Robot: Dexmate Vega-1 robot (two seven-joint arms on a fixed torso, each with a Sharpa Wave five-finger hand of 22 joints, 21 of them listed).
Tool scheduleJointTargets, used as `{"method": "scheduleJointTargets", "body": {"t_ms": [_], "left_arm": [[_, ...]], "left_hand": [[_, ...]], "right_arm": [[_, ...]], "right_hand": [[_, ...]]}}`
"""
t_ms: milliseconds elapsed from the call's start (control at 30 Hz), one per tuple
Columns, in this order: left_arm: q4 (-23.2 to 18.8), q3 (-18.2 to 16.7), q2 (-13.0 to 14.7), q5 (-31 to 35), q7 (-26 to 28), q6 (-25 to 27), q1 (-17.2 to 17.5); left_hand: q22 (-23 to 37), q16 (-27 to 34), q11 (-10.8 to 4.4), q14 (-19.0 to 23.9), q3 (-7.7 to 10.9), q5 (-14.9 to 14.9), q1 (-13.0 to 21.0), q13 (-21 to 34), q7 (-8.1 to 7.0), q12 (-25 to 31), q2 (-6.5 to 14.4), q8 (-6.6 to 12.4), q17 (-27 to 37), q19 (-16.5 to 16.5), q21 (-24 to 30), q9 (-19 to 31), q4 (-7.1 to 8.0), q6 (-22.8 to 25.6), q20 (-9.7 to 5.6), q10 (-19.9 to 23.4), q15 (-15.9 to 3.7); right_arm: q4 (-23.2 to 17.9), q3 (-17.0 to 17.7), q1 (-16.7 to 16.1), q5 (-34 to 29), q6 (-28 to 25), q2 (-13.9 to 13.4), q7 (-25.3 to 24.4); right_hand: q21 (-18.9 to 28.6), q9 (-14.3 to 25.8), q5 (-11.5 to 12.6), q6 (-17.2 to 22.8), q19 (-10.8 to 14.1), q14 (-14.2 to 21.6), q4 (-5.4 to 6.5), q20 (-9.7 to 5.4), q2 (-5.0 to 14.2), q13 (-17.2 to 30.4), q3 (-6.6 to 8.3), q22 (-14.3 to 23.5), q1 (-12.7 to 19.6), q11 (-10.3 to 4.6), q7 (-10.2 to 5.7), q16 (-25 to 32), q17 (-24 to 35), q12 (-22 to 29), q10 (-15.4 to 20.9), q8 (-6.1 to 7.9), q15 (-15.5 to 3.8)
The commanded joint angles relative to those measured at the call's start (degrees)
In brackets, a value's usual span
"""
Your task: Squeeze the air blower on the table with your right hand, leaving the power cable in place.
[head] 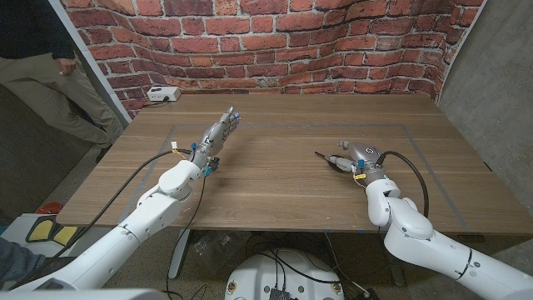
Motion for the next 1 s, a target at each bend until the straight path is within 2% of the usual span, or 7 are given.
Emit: {"method": "scheduleJointTargets", "body": {"t_ms": [33,200,333,400,500,733,1000], "left_arm": [[-0.10,0.08,0.13,-0.01,-0.01,0.22,0.05],[-0.05,0.04,0.03,0.00,0.12,0.05,0.12],[-0.22,0.02,0.15,0.28,0.27,-0.06,0.18],[-0.36,-0.01,0.23,0.40,0.33,-0.14,0.25],[-0.42,-0.07,0.23,0.34,0.33,-0.17,0.31],[-0.44,-0.12,0.39,0.26,0.10,-0.23,0.41],[-0.48,-0.36,0.73,0.00,-0.22,-0.40,0.76]], "left_hand": [[0.04,0.04,-0.11,0.53,-0.21,-0.16,0.55,0.30,0.04,-0.07,-0.06,0.25,0.20,-0.33,0.07,0.23,0.00,0.59,0.11,0.41,0.06],[0.04,0.03,-0.01,0.53,-0.23,-0.17,0.57,0.30,-0.02,-0.08,-0.02,0.22,0.20,-0.27,0.10,0.23,0.01,0.54,-0.03,0.41,0.11],[0.04,0.02,-0.02,0.52,-0.25,-0.18,0.59,0.30,0.00,-0.09,0.02,0.16,0.20,-0.16,0.14,0.23,0.01,0.43,-0.33,0.41,0.16],[0.04,0.01,0.03,0.49,-0.26,-0.19,0.61,0.30,0.04,-0.12,0.04,0.13,0.20,-0.03,0.20,0.23,0.01,0.39,-0.56,0.34,0.18],[0.04,-0.03,0.12,0.42,-0.28,-0.19,0.62,0.30,0.06,-0.15,0.06,0.11,0.20,0.01,0.21,0.23,0.01,0.36,-0.83,0.27,0.24],[0.03,-0.03,0.06,0.43,-0.32,-0.21,0.65,0.30,0.16,-0.19,0.10,0.09,0.20,0.01,0.20,0.23,0.01,0.35,-1.04,0.19,0.24],[0.03,-0.08,0.12,0.29,-0.36,-0.23,0.68,0.30,0.20,-0.20,0.13,0.04,0.20,0.03,0.21,0.23,0.00,0.25,-1.24,0.17,0.27]], "right_arm": [[4.03,10.30,-5.62,16.05,19.40,2.19,-12.23],[6.75,11.98,-6.16,18.74,26.56,2.95,-15.67],[9.88,14.09,-6.34,23.93,34.91,4.29,-16.51],[11.75,15.45,-6.41,27.62,40.03,5.51,-16.54],[13.82,16.42,-6.10,30.91,44.75,6.36,-15.59],[19.91,17.59,-4.25,38.29,55.37,9.20,-12.22],[25.53,17.85,-1.22,47.63,62.21,11.56,-4.85]], "right_hand": [[-1.46,0.07,-0.18,-1.46,-2.46,-2.52,1.00,0.03,0.43,0.05,-0.43,0.05,-2.18,1.62,0.34,-0.02,-0.01,-0.33,-2.90,0.15,1.33],[-3.84,-0.09,-0.15,-3.02,-6.84,-6.67,1.47,0.09,0.74,0.03,-0.99,0.08,-3.97,2.30,0.48,-0.20,-0.17,-0.32,-5.81,0.12,2.31],[-4.59,-0.15,-0.12,-3.22,-8.29,-8.35,1.56,0.14,0.91,0.01,-1.11,0.12,-4.45,2.63,0.49,-0.29,-0.21,-0.44,-7.19,0.21,2.66],[-4.97,-0.10,-0.10,-1.03,-8.84,-9.24,1.63,0.08,1.20,0.00,-1.14,0.17,-4.86,2.73,0.01,-0.09,-0.29,-0.15,-7.62,1.17,3.07],[-5.06,0.03,-0.11,0.04,-8.87,-9.26,1.59,-0.03,1.32,0.00,-1.16,0.19,-5.01,2.95,0.01,0.11,-0.36,0.27,-7.09,1.62,3.01],[-4.82,-0.03,-0.17,-3.12,-7.54,-8.26,1.23,-1.43,1.47,-0.05,-1.19,0.23,-5.23,3.82,2.54,0.73,-0.57,1.23,-5.56,0.42,2.08],[-4.64,-0.11,-0.24,-2.96,-6.81,-7.51,1.30,-1.78,1.48,-0.09,-1.34,0.24,-5.66,4.04,3.28,0.99,-0.57,1.46,-5.05,0.53,1.68]]}}
